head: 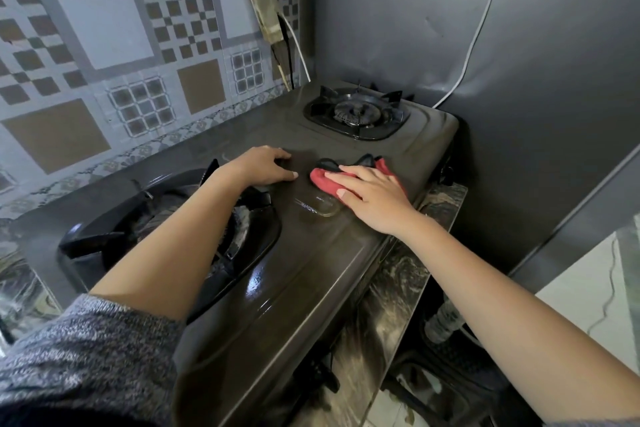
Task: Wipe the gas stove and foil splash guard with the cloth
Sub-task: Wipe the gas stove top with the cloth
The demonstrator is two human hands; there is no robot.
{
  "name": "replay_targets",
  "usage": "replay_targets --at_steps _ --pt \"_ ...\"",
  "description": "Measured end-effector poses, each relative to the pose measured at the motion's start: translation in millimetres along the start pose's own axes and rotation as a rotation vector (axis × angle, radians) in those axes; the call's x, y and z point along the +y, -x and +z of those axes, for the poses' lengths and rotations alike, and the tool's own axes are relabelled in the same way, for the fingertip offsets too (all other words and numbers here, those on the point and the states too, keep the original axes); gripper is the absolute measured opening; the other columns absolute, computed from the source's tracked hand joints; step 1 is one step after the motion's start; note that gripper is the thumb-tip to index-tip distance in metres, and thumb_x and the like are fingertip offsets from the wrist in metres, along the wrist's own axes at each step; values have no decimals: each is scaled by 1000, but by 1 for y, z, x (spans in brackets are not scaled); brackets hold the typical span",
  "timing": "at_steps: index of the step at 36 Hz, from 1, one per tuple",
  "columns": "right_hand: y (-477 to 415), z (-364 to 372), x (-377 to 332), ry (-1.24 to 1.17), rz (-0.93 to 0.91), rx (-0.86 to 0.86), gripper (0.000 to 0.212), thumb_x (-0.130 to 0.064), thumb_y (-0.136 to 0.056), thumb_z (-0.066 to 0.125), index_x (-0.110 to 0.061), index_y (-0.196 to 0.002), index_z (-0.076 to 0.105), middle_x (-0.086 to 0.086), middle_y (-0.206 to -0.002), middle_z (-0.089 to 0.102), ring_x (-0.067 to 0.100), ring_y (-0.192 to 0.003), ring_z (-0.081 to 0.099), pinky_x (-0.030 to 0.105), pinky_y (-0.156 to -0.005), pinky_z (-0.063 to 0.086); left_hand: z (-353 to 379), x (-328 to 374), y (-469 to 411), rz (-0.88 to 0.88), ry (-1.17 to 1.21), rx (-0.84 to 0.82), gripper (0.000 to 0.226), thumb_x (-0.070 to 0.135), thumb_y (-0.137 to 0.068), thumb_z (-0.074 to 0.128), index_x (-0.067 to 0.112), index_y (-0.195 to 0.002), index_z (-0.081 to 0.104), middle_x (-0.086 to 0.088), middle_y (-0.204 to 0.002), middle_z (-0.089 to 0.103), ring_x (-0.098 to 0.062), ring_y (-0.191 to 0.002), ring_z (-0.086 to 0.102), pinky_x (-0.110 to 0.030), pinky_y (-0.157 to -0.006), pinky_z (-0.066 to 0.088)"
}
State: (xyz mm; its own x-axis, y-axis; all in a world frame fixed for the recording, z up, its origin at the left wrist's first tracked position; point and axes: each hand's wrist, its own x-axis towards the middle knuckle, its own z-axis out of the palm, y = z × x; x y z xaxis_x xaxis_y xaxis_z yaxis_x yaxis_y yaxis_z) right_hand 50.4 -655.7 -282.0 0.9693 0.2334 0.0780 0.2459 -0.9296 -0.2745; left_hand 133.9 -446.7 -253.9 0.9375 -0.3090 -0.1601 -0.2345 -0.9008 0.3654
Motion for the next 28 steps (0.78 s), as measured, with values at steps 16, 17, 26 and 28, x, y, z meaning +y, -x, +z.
replay_targets --at_steps 16,17,26,28 --pt "28 7 -32 -40 -261 -6 37 -36 -98 37 -43 -134 42 -14 -146 36 11 -135 28 36 -109 16 1 12 12 -94 37 82 60 41 -84 62 17 -136 45 -7 -143 42 -27 -129 40 -31 -102 34" --pt "30 8 -33 -41 -279 -7 37 -35 -98 38 -42 -134 43 -14 -145 37 11 -135 29 35 -109 16 1 13 13 -99 42 84 60 40 -84 62 16 -136 45 -7 -144 42 -27 -130 40 -31 -102 34" --pt "48 12 -19 -158 -515 71 32 -29 -93 47 -37 -123 57 -12 -133 54 7 -126 43 28 -103 25 3 23 13 -141 47 111 57 35 -85 62 11 -135 46 -8 -142 44 -27 -130 41 -31 -104 34" --pt "50 14 -12 -169 -555 98 30 -29 -93 49 -35 -121 59 -12 -131 55 7 -125 44 27 -103 26 5 26 13 -143 57 115 57 34 -85 62 11 -135 46 -8 -141 45 -27 -129 41 -32 -103 34"
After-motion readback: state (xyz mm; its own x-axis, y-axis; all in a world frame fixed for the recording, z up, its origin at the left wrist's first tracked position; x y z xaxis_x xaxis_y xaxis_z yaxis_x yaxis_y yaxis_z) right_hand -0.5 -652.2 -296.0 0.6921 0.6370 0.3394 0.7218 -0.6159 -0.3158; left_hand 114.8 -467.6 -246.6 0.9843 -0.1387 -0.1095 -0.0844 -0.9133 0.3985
